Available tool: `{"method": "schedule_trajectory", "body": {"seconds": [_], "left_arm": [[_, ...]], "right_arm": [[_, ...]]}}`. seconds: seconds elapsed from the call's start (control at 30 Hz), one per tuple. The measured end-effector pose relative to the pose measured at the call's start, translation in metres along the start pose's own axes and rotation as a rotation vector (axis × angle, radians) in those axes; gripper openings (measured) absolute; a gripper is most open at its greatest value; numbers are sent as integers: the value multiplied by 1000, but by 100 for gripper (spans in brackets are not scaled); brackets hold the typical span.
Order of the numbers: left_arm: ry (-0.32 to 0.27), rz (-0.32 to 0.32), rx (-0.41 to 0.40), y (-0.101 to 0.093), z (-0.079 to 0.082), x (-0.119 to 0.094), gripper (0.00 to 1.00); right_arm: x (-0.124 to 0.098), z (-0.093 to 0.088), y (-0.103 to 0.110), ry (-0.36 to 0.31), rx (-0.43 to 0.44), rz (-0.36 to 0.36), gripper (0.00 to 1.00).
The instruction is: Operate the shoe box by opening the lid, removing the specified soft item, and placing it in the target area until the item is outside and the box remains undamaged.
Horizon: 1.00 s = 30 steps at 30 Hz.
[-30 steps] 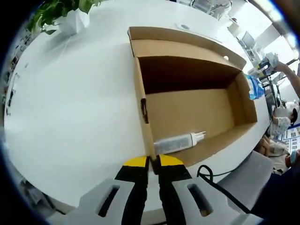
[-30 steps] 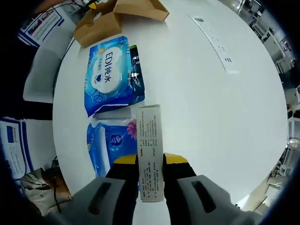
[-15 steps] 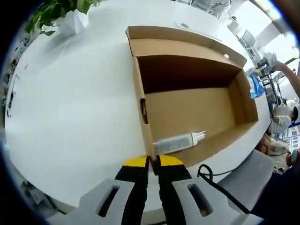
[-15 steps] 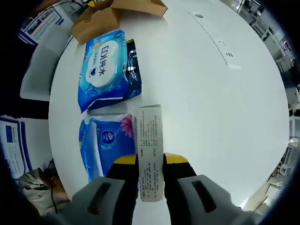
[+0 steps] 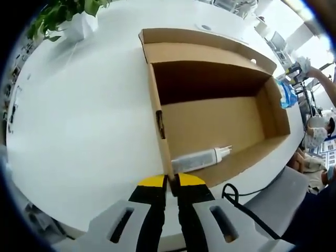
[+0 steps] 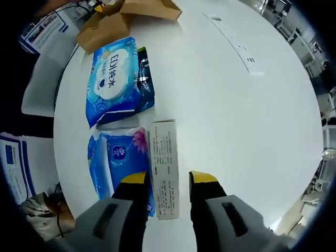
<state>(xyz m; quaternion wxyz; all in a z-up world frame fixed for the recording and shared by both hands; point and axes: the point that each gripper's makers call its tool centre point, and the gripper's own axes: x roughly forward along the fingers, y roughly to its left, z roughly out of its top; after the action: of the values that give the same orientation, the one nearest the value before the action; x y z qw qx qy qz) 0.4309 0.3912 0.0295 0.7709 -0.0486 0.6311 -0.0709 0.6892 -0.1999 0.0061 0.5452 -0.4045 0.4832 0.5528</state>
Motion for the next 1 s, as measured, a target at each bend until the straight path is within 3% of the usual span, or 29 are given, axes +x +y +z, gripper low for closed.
{"method": "schedule_trajectory", "body": {"seconds": [0.33, 0.53, 0.73, 0.9, 1.0], "left_arm": [[-10, 0, 4, 0, 0, -1, 4], [-26, -7, 1, 0, 0, -1, 4], [-41, -14, -6, 1, 0, -1, 4], [-57, -19, -11, 1, -1, -2, 4], [-65, -24, -15, 1, -1, -2, 4]], "right_arm": [[-36, 26, 9, -80, 2, -61, 25], [-64, 56, 18, -142, -40, -117, 23], [-82, 99, 41, -209, -90, -151, 21], [-84, 133, 66, -238, -146, -153, 19], [-80, 164, 87, -272, -182, -139, 18]]}}
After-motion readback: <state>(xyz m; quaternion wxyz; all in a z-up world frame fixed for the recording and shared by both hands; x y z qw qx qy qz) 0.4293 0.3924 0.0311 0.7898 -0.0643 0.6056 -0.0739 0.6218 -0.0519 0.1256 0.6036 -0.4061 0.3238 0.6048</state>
